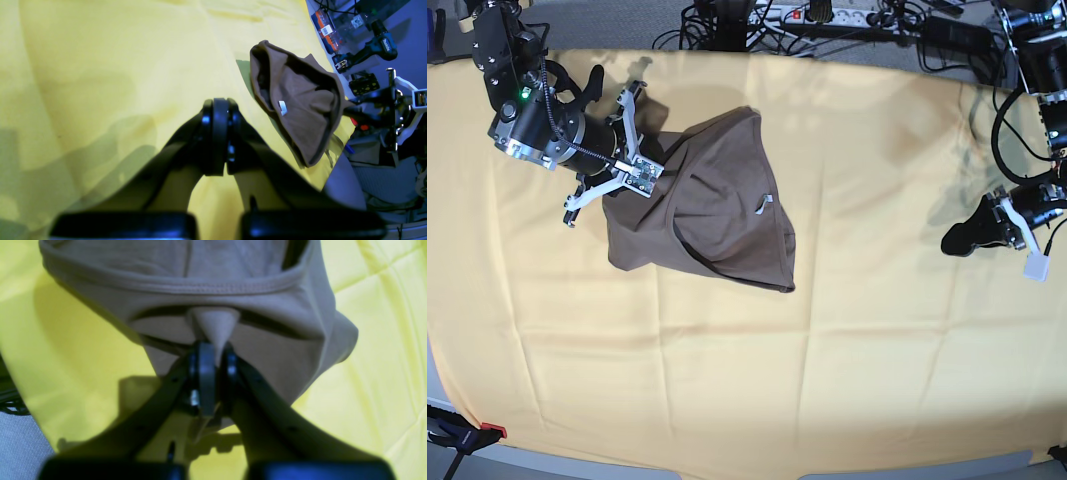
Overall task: Fold the T-shirt properly
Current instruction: 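Open the right gripper and pull it back from the folded bundle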
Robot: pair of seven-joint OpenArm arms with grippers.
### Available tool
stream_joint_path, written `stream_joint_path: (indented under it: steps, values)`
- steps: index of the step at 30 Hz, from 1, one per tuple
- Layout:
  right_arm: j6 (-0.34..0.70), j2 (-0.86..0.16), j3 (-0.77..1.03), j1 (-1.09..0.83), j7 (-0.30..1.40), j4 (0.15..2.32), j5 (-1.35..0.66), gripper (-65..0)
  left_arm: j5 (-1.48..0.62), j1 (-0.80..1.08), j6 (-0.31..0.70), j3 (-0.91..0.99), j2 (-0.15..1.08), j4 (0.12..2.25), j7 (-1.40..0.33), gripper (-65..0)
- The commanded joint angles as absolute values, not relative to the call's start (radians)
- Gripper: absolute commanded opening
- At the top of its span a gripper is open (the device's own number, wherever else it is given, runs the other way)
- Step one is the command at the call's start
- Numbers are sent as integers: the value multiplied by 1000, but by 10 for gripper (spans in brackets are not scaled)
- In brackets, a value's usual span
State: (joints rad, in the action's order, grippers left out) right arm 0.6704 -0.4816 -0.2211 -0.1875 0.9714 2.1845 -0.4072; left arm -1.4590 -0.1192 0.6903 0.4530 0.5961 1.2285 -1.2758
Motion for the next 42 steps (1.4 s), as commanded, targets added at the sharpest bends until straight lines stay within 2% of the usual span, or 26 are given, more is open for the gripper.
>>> stream_joint_path:
  steps: [1, 5, 10, 14, 16, 18, 22, 24, 29, 33, 34, 35, 38, 42]
  values:
    - [669, -490, -215, -177, 954, 2197, -414, -650, -1484, -136, 698, 460, 621, 1242, -1258, -650]
    - [670, -491, -215, -177, 1000, 2197, -428, -650, -1484, -136, 698, 460, 621, 1242, -1258, -650]
    - [674, -490, -215, -178, 1169, 2197, -650, -650, -1484, -136, 698, 460, 621, 1242, -1258, -650]
    - [698, -491, -215, -180, 1213, 2197, -739, -650, -1484, -136, 698, 460, 621, 1242, -1258, -650]
    - [698, -491, -215, -180, 1213, 2197, -753, -630, -1484, -136, 698, 460, 621, 1242, -1258, -650]
    - [698, -491, -215, -180, 1213, 2197, -756, -550, -1484, -136, 698, 460, 621, 1242, -1258, -650]
    - [698, -491, -215, -179, 1201, 2197, -755, -282, -1484, -136, 698, 460, 624, 1243, -1258, -650]
    - [698, -491, -215, -171, 1190, 2198, -761, -254, -1484, -137, 698, 460, 633, 1243, -1258, -650]
    - [698, -490, -213, -98, 1171, 2274, -815, -261, -1484, -167, 698, 459, 701, 1246, -1301, -650]
    - [698, -490, -165, -59, 1008, 2282, -716, -276, -1484, -160, 698, 458, 751, 1305, -1338, -650]
    - [698, -490, -154, -50, 957, 2280, -668, -319, -1484, -155, 698, 458, 752, 1331, -1342, -650]
    - [673, -490, -147, -36, 912, 2273, -619, -388, -1484, -146, 698, 455, 751, 1361, -1341, -650]
    - [619, -490, -146, 11, 846, 2211, -504, -650, -1484, -119, 698, 396, 748, 1486, -1341, -650]
    - [616, -488, -146, 74, 790, 2052, -501, -650, -1484, -86, 698, 252, 748, 1707, -1340, -650]
